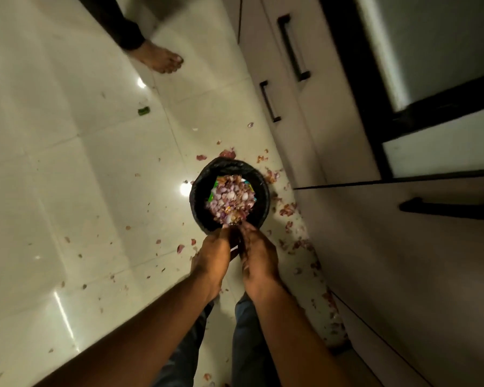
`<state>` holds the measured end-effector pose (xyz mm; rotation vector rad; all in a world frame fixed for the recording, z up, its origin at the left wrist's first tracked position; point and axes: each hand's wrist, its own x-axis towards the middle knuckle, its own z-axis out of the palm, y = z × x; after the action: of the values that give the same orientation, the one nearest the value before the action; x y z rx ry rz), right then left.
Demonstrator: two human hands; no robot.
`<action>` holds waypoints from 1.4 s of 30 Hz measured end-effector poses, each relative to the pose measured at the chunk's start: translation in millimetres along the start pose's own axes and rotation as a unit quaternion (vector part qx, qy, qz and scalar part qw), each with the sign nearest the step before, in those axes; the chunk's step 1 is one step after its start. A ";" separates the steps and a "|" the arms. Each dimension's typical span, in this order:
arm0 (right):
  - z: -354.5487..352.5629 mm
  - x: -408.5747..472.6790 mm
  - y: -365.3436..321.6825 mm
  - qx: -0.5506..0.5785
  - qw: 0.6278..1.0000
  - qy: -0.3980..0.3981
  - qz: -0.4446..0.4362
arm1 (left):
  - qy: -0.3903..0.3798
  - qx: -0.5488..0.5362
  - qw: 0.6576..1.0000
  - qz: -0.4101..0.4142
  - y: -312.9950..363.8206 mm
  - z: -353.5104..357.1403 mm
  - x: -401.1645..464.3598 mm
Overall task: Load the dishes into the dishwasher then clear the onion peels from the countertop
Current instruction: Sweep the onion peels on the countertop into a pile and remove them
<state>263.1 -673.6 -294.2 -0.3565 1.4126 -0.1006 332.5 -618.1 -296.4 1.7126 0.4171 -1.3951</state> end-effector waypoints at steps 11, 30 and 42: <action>-89.0 -217.5 -37.2 0.107 0.984 0.064 -0.129 | -0.130 0.323 0.928 0.132 33.3 59.6 -186.1; -407.6 -463.7 55.6 0.504 0.718 0.316 -0.361 | -0.526 0.579 0.491 0.384 -146.7 332.9 -466.8; -485.8 -477.4 116.8 0.542 0.622 0.463 -0.325 | -0.466 0.715 0.118 0.507 -231.2 434.6 -490.4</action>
<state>-305.6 -519.6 66.8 0.3133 1.8304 -1.9057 -259.5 -701.2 57.7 0.7085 -3.0791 -0.9494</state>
